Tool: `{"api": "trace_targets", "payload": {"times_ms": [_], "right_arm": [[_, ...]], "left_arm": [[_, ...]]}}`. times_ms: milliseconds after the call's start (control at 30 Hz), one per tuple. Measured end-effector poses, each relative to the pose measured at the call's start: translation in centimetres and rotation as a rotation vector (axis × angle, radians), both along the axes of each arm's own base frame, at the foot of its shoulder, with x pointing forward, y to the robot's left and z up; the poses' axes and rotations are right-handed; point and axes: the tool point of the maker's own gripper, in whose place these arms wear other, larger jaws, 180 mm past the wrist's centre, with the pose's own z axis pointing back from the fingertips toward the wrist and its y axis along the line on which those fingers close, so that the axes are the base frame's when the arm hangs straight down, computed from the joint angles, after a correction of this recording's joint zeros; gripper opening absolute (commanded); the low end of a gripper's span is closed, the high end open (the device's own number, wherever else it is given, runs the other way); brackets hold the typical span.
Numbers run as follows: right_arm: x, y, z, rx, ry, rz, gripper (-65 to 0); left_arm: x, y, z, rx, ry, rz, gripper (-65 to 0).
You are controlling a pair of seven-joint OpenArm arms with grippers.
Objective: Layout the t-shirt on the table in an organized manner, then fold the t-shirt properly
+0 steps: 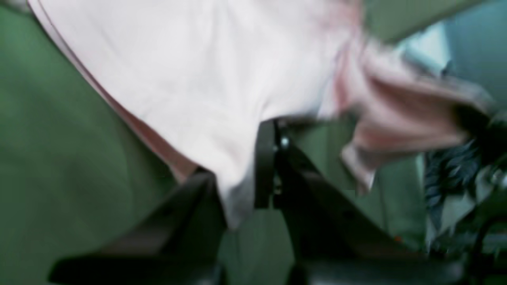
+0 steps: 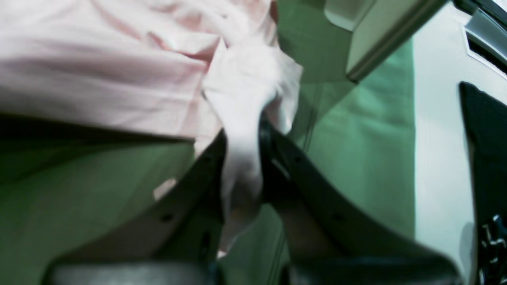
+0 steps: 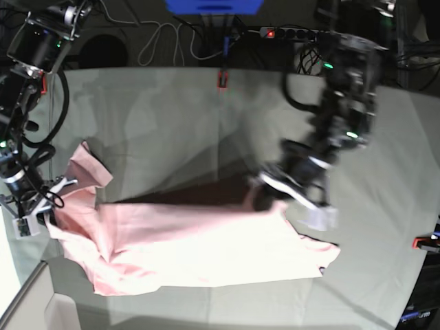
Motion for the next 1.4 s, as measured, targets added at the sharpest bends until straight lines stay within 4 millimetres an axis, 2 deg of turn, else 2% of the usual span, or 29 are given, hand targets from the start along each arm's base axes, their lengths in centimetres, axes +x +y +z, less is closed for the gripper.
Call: {"api": "trace_targets", "payload": {"times_ms": [100,167,267,333,433,500,567,667,733,767,833,900,933,967,1033,1100,1133,1200,1233,1300,1367,1400], "right_arm": [[-0.6,0.4,0.5,-0.026,-0.014,0.019,-65.0],[-0.6,1.5,0.5,-0.04,-0.002,0.049,-65.0],[0.3,3.1,2.1,-0.038,-0.058,0.093,-65.0],[0.9,2.8,3.1,-0.046,-0.083,0.087,-65.0],[3.2,2.5,4.1,-0.038,-0.097,0.084,-65.0],[5.5,2.4,5.4,-0.045,-0.108,0.101,-65.0],[8.4,2.1,8.2,-0.035,-0.171,0.111,-65.0],[11.7,1.0,12.0,-0.076,-0.213,0.104,-65.0],[13.3,0.0,14.3,-0.115,-0.23,0.075,-65.0],[13.9,-0.5,15.7,-0.133,-0.242,0.056,-65.0],[14.7,-0.9,18.5,-0.147,-0.291,0.043,-65.0],[15.4,-1.2,22.1,-0.155,-0.363,0.033,-65.0],[15.6,-1.2,23.4,-0.159,-0.386,0.031,-65.0],[15.7,-1.4,24.6,-0.166,-0.406,0.023,-65.0],[15.5,-1.5,26.8,-0.198,-0.449,0.012,-65.0],[14.6,-1.4,28.9,-0.24,-0.501,-0.003,-65.0],[14.1,-1.2,29.6,-0.256,-0.523,-0.004,-65.0],[12.5,-0.9,30.8,-0.27,-0.586,-0.009,-65.0],[11.8,-1.0,31.1,-0.255,-0.618,-0.015,-65.0],[10.9,-2.2,29.9,-0.246,-0.59,-0.077,-65.0],[10.4,-3.2,27.1,-0.216,-0.529,-0.112,-65.0],[10.2,-3.0,25.5,-0.195,-0.504,-0.114,-65.0]], "left_arm": [[1.6,3.4,1.1,0.017,-0.02,0.042,-64.8],[2.9,4.6,1.4,0.026,-0.024,0.053,-64.8],[4.5,5.1,1.6,0.047,-0.01,0.042,-64.8],[6.1,5.3,2.4,0.042,-0.026,0.042,-64.8],[10.2,6.6,3.9,0.05,-0.033,0.078,-64.8],[13.8,6.6,6.5,0.058,-0.069,0.082,-64.8],[18.0,6.6,10.3,0.078,-0.117,0.085,-64.8],[23.0,6.6,15.7,0.094,-0.16,0.116,-64.8],[25.5,6.4,19.4,0.074,-0.198,0.152,-64.8],[26.4,5.9,21.7,0.061,-0.225,0.154,-64.8],[27.7,4.9,25.0,0.038,-0.252,0.153,-64.8],[28.4,3.9,29.1,0.019,-0.329,0.152,-64.8],[28.4,3.2,30.2,0.004,-0.375,0.128,-64.8],[28.3,2.4,30.4,0.0,-0.392,0.102,-64.8],[28.0,1.4,28.5,0.007,-0.345,0.061,-64.8],[27.9,1.6,26.1,0.013,-0.299,0.062,-64.8],[27.7,1.9,25.5,0.027,-0.283,0.062,-64.8],[27.3,3.4,27.3,0.049,-0.332,0.061,-64.8],[27.2,4.7,29.0,0.055,-0.375,0.078,-64.8],[26.8,7.9,33.5,0.073,-0.491,0.133,-64.8],[25.6,9.9,37.5,0.062,-0.591,0.159,-64.8],[25.1,10.4,38.4,0.053,-0.616,0.157,-64.8]]}}
